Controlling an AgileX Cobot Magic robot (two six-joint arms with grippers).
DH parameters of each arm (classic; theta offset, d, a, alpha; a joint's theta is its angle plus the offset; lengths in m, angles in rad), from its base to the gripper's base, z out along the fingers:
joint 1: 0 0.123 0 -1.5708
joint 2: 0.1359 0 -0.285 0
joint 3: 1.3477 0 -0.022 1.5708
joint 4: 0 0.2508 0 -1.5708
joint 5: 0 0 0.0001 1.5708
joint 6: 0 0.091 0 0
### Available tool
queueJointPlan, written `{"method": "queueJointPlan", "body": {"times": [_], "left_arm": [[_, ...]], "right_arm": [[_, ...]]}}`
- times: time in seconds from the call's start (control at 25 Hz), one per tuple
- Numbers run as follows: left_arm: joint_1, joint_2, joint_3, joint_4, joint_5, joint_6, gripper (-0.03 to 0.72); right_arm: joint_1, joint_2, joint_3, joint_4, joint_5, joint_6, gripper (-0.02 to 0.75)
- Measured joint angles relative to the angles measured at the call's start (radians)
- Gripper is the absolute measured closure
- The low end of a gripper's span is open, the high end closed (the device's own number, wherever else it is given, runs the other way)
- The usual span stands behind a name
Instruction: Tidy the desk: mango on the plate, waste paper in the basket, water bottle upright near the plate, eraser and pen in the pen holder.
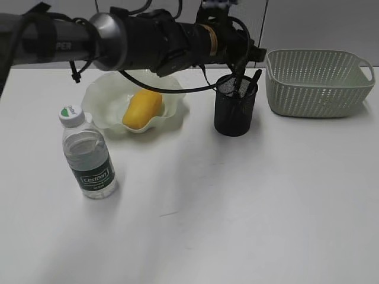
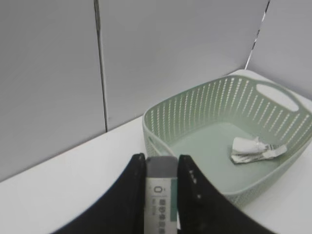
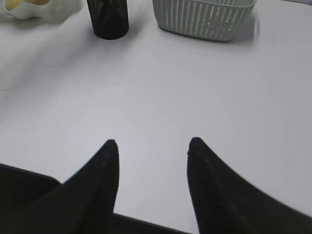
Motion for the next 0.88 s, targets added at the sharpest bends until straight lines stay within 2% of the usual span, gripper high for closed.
{"method": "queueJointPlan", "body": {"times": [0.12, 0.28, 0.4, 0.56, 0.68, 0.76, 0.88], "left_arm": [[0.001, 0.017, 0.0, 0.0, 0.006, 0.0, 0.52], [0.0, 0.017, 0.0, -0.006, 0.042, 0.0, 0.362], [-0.002, -0.007, 0.001, -0.04, 0.129, 0.0, 0.304], [-0.014, -0.115, 0.001, -0.126, 0.403, 0.02, 0.29], [-0.031, -0.215, 0.026, -0.141, 0.571, 0.144, 0.302], [-0.05, -0.292, 0.086, -0.144, 0.608, 0.193, 0.332], [-0.082, -0.451, 0.266, -0.147, 0.584, 0.216, 0.364]], "right_arm": [[0.0, 0.0, 0.0, 0.0, 0.0, 0.0, 0.365], [0.0, 0.0, 0.0, 0.0, 0.0, 0.0, 0.365], [0.0, 0.0, 0.0, 0.0, 0.0, 0.0, 0.366], [0.0, 0.0, 0.0, 0.0, 0.0, 0.0, 0.366], [0.0, 0.0, 0.0, 0.0, 0.0, 0.0, 0.366], [0.0, 0.0, 0.0, 0.0, 0.0, 0.0, 0.366], [0.0, 0.0, 0.0, 0.0, 0.0, -0.001, 0.366]]}}
